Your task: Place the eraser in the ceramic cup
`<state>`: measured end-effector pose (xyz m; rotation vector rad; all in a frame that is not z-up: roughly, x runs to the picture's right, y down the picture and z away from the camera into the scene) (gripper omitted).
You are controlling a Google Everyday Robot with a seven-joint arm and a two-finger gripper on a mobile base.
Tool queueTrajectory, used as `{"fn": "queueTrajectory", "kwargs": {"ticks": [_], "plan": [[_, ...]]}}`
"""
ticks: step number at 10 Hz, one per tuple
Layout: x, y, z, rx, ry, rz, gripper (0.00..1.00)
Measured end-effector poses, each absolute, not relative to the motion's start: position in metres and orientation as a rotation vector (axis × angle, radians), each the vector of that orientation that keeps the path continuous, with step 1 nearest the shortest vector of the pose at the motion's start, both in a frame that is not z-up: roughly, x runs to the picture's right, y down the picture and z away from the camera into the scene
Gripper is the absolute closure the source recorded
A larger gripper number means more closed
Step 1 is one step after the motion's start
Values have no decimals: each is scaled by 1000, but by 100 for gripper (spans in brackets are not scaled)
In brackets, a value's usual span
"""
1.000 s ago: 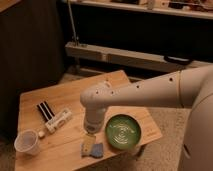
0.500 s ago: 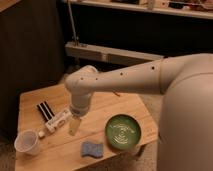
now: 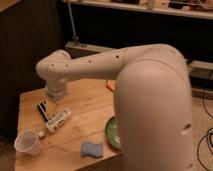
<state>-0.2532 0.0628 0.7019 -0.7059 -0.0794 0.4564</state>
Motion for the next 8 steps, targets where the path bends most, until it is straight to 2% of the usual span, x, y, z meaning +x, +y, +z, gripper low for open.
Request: {"fn": "queueTrajectory", "kwargs": {"ticks": [3,8], "plan": [[-310,31,716,-669,-80,473,20],[-313,27,718,-664,-74,475,20]]}}
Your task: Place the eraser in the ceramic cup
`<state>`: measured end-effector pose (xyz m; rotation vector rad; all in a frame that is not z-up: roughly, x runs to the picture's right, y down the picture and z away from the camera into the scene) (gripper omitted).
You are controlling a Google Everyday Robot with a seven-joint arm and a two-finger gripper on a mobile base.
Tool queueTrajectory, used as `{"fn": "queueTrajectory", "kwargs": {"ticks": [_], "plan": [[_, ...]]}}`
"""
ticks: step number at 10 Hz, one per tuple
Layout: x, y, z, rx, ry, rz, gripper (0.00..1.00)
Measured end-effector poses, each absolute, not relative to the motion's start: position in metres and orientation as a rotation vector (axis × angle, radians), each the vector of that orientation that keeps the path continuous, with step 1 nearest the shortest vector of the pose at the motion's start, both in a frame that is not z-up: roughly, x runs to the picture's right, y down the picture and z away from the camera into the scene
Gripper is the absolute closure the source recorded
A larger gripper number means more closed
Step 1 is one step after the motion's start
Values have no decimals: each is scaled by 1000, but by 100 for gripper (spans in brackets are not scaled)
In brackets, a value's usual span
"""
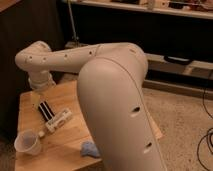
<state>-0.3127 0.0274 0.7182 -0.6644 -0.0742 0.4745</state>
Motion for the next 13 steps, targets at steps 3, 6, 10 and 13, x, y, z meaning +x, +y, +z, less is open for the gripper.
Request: {"fn": "queueTrajectory", "kwargs": {"ticks": [3,6,10,13], "plan": [[-313,25,721,-644,-93,512,20],[-326,-4,742,-497,-195,696,20],[-372,-34,774,-512,-178,677,20],[-420,-35,804,-605,-144,593,20]]}}
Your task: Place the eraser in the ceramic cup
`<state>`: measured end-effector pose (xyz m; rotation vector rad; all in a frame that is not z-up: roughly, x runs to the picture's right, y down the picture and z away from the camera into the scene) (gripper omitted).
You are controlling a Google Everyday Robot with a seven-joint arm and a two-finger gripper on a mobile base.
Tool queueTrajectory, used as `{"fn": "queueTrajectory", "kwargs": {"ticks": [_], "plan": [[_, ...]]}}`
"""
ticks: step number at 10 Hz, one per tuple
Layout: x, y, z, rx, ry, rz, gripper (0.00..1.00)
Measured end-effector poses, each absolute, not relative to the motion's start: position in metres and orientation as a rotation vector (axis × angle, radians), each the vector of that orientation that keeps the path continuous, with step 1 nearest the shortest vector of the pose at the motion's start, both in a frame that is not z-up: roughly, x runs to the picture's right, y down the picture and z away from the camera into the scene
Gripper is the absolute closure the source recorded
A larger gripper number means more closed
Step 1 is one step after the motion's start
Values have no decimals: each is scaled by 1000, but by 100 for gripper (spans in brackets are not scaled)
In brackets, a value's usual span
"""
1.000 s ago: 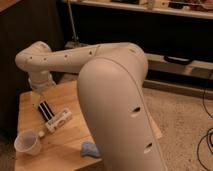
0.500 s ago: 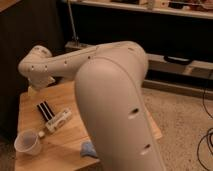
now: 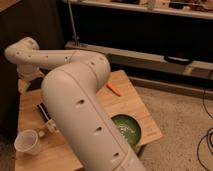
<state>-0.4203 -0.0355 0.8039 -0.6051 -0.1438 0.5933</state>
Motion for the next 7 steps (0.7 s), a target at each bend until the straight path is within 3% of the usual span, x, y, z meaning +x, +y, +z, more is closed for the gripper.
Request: {"fn": "queueTrajectory", "kwargs": {"ticks": [3,7], "plan": [[-428,8,835,-724,-120,564,20],[-401,59,846,-773,-72,569,20]]}}
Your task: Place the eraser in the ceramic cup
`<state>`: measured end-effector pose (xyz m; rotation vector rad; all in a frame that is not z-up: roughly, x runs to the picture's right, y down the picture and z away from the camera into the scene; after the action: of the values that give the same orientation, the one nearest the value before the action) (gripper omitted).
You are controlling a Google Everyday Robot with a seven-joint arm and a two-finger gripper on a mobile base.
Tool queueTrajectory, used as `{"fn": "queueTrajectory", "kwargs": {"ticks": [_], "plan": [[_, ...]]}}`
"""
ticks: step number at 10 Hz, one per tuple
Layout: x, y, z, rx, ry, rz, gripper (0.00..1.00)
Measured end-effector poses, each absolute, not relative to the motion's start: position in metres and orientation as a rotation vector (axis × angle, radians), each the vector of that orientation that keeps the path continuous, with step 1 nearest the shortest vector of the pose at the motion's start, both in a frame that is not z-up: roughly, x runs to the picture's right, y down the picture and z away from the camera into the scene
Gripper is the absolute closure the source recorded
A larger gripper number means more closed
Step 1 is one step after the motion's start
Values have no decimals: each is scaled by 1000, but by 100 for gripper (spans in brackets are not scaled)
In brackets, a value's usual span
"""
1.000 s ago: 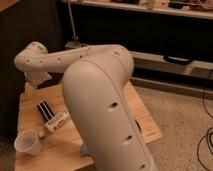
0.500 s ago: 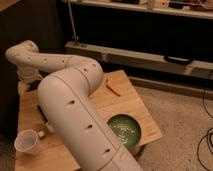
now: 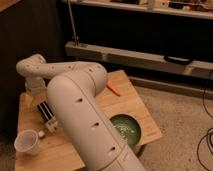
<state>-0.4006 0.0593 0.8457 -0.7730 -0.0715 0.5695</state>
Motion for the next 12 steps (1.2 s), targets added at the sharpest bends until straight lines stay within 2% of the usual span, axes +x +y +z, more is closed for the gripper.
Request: {"fn": "queueTrajectory", "kwargs": {"ticks": [6,12], "plan": [[-416,79,849,-763,-31,588,20],[-402,88,894,-785,34,637,20]]}}
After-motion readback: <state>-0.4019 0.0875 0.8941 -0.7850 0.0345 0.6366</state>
